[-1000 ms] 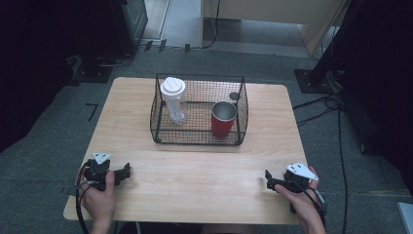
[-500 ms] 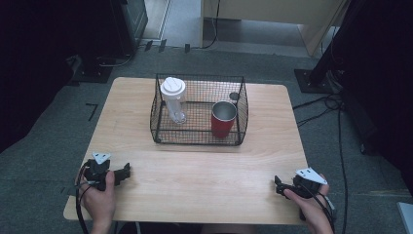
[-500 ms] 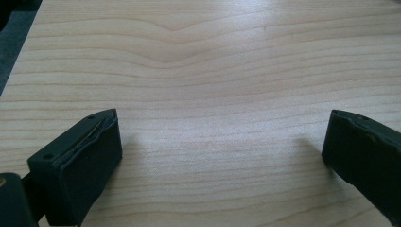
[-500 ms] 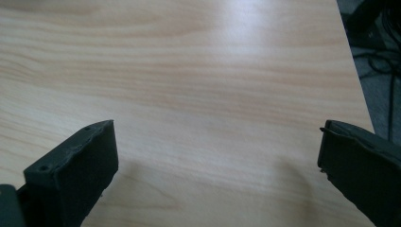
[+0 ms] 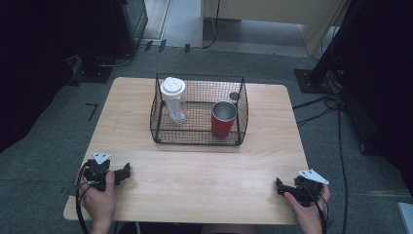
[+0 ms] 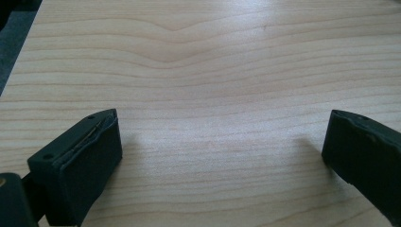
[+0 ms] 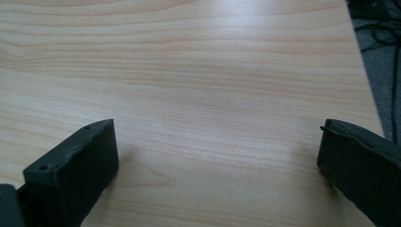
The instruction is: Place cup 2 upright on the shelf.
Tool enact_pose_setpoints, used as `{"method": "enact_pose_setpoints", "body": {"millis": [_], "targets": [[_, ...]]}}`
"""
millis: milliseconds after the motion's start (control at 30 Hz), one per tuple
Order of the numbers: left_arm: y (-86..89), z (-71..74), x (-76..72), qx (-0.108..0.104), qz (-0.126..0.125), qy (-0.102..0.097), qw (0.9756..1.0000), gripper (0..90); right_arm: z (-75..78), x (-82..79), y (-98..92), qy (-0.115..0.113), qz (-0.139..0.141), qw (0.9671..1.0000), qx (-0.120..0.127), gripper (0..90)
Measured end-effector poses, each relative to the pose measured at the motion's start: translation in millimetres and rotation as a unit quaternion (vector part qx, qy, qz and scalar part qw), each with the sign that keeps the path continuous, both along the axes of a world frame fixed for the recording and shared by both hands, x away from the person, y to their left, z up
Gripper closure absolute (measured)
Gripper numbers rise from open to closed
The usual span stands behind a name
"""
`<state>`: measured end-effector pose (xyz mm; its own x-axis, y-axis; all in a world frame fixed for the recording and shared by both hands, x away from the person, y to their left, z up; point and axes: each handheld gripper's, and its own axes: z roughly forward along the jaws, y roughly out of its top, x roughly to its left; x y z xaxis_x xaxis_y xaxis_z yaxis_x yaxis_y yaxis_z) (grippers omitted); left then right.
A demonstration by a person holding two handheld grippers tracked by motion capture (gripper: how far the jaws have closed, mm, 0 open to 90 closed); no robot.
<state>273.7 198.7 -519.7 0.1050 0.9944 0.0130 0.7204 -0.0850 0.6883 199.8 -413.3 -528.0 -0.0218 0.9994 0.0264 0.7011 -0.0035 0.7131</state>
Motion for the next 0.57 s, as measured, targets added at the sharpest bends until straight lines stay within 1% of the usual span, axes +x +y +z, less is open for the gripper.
{"method": "enact_pose_setpoints", "body": {"millis": [100, 467, 567], "targets": [[0.0, 0.0, 0.1, 0.000, 0.000, 0.000, 1.0000, 0.0, 0.0, 1.6, 0.5, 0.000, -0.016, 0.9999, 0.000, 0.0], [0.1, 0.0, 0.1, 0.000, 0.000, 0.000, 1.0000, 0.0, -0.1, 3.0, 0.8, 0.000, -0.016, 0.9999, 0.000, 0.0], [0.1, 0.0, 0.1, 0.000, 0.000, 0.000, 1.0000, 0.0, 0.1, 4.2, 0.9, 0.000, -0.023, 0.9997, 0.000, 0.0]]}}
